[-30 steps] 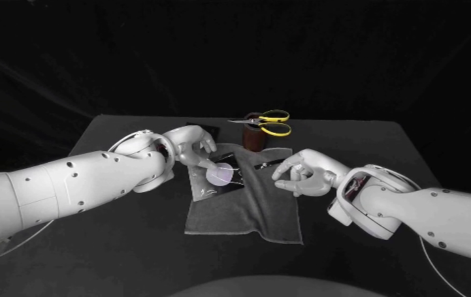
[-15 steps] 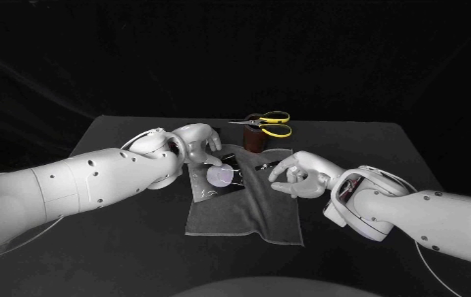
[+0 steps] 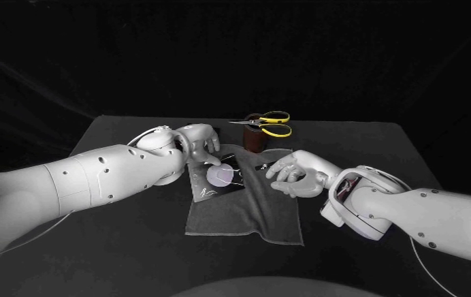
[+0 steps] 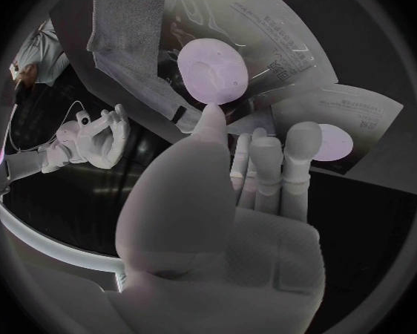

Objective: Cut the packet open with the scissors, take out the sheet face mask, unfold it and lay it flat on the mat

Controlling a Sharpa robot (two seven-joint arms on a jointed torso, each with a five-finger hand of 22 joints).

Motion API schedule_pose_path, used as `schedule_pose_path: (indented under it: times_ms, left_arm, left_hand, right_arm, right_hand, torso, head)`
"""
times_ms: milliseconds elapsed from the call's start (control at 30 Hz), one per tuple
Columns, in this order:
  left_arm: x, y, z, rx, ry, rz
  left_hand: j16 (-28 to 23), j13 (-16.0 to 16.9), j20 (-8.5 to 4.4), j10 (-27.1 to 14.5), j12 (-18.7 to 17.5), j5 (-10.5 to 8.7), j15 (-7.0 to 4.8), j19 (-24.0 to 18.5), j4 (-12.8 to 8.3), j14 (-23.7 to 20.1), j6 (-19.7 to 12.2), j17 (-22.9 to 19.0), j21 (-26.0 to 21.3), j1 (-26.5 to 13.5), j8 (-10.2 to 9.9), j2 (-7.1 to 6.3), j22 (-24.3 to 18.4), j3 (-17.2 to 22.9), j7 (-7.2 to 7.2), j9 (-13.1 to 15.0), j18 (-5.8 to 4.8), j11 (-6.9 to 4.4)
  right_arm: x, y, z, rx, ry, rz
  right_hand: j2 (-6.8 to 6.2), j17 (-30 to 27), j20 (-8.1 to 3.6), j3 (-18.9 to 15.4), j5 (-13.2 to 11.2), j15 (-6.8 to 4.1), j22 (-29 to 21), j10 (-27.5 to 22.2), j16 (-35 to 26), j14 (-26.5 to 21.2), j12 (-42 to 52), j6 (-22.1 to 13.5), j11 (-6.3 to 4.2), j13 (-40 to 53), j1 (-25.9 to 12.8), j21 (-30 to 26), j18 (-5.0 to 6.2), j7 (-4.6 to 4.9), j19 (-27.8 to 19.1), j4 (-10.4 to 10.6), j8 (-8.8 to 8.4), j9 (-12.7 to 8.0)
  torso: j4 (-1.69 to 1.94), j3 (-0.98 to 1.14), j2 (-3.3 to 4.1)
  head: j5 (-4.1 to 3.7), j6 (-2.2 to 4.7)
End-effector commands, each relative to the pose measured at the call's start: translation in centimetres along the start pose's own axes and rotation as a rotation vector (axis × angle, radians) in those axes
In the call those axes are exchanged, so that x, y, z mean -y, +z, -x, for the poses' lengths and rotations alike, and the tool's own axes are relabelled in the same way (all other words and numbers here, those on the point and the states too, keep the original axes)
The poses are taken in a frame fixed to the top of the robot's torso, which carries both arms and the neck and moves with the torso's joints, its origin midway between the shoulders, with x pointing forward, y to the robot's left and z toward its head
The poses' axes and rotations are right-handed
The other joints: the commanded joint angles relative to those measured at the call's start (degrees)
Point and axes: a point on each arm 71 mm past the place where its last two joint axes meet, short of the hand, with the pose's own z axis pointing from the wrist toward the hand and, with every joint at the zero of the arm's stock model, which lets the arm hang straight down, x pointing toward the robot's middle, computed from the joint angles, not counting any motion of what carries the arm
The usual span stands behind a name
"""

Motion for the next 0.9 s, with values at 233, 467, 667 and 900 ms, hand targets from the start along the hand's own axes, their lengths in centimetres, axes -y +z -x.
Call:
schedule_pose_path:
  times_ms: [233,467,667,900]
  left_arm:
    - [0.2,0.3,-0.3,-0.039,-0.009,0.016]
    - [0.5,0.8,-0.2,-0.031,-0.012,0.013]
    - [0.8,1.2,-0.4,-0.04,-0.014,0.014]
    - [0.6,1.4,-0.5,-0.042,-0.019,0.025]
  left_hand:
    - [-1.5,-0.5,-0.52,-1.1,-0.7,-0.08,-0.03,1.7,0.0,-1.2,-0.5,-0.8,1.7,-0.6,-0.4,-0.63,2.5,0.2,-0.39,-0.4,-1.18,-0.21]
    - [0.2,-0.7,-0.23,-1.0,-0.5,-0.07,0.4,4.3,0.1,1.1,-0.5,1.2,4.1,-1.2,-0.3,-0.81,6.4,0.1,0.37,-0.7,-1.82,0.23]
    - [0.3,-0.8,-0.14,-1.2,-0.6,-0.07,0.46,4.8,0.0,1.4,-0.6,1.1,4.6,-1.1,-0.3,-0.63,7.2,0.4,0.39,-0.7,-1.92,0.28]
    - [0.0,-0.8,-0.13,-1.3,-0.6,-0.07,0.45,4.6,0.0,1.3,-0.6,0.6,4.4,-1.0,-0.3,-0.56,6.7,0.4,0.37,-0.8,-1.84,0.28]
  right_arm:
    - [0.0,0.4,-0.3,-0.06,0.232,0.008]
    - [0.3,0.7,-0.6,-0.086,0.284,-0.031]
    - [0.1,0.8,-1.0,-0.132,0.32,-0.04]
    - [0.0,1.0,-1.3,-0.175,0.398,-0.026]
  right_hand:
    - [0.64,-6.9,1.1,0.7,-1.3,1.75,2.6,3.8,-17.1,-7.0,-9.2,-1.4,1.82,-12.9,0.0,5.5,1.16,1.15,6.7,-6.1,-0.95,1.7]
    - [0.58,4.9,-2.76,6.6,-2.6,-3.1,33.6,11.6,-6.1,9.9,0.8,3.0,-0.93,-4.7,0.1,36.9,-2.13,-0.86,19.7,-13.5,0.66,2.8]
    - [0.37,13.0,-1.45,9.6,-3.3,-1.07,24.7,3.3,-5.1,1.9,6.3,-4.1,0.11,3.3,-2.4,31.2,-0.07,1.04,9.2,-15.4,0.47,4.7]
    - [2.28,2.7,3.53,13.2,-3.5,5.1,17.5,-11.4,-21.6,-13.2,-5.5,-13.0,5.58,-6.6,1.7,18.6,0.64,4.59,-17.1,-17.2,-1.78,3.0]
  torso:
    - [0.04,0.03,0.01]
    - [-0.04,-0.02,0.05]
    - [-0.04,0.0,0.07]
    - [0.03,0.03,0.05]
  head:
    - [0.06,-0.06]
    - [0.02,0.06]
    - [-0.1,0.01]
    - [-0.18,-0.09]
